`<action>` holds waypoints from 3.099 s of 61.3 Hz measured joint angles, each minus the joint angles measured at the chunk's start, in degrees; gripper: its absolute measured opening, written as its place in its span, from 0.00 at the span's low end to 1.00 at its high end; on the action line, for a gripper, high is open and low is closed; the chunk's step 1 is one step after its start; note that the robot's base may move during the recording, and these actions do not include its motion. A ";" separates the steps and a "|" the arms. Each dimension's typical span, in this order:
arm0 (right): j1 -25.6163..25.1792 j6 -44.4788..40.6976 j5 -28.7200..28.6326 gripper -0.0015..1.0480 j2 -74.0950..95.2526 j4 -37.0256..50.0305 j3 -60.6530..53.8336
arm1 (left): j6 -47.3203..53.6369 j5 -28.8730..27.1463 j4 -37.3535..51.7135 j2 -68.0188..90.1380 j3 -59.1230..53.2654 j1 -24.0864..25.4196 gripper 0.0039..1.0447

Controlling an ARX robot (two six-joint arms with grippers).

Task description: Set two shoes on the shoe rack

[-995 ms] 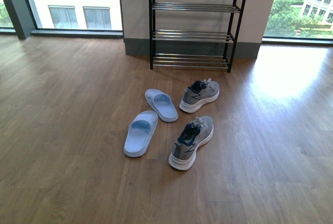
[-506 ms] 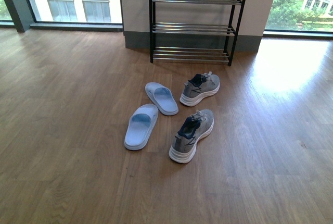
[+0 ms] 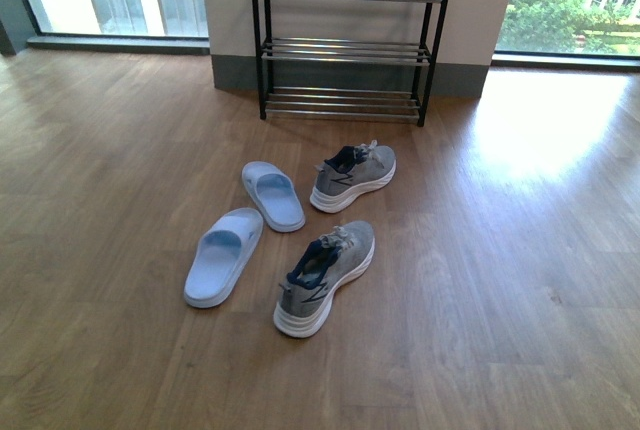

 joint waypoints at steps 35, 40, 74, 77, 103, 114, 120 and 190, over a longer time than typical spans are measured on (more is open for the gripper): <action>0.00 0.00 0.20 0.91 -0.02 -0.02 0.00 | 0.00 0.17 0.00 -0.02 0.00 0.00 0.91; 0.00 0.00 0.24 0.91 0.04 -0.02 0.00 | 0.00 0.22 0.00 -0.04 0.00 0.00 0.91; -0.02 0.00 -0.15 0.91 0.02 -0.02 0.00 | 0.00 -0.02 -0.02 -0.02 0.00 0.00 0.91; -0.02 0.00 -0.15 0.91 0.02 -0.02 0.00 | 0.00 0.00 -0.02 -0.02 0.00 0.00 0.91; -0.02 0.00 -0.13 0.91 0.02 -0.02 0.00 | 0.00 0.02 -0.02 -0.02 0.00 0.00 0.91; -0.02 0.00 -0.09 0.91 0.02 -0.02 0.00 | -4.44 6.05 -8.37 3.41 2.73 0.24 0.91; -0.02 0.00 -0.11 0.91 0.02 -0.02 0.00 | -14.53 13.25 -17.49 20.65 8.59 -4.39 0.91; -0.02 0.00 0.00 0.91 0.02 -0.02 0.00 | 10.12 -0.48 5.49 129.22 52.13 -17.86 0.91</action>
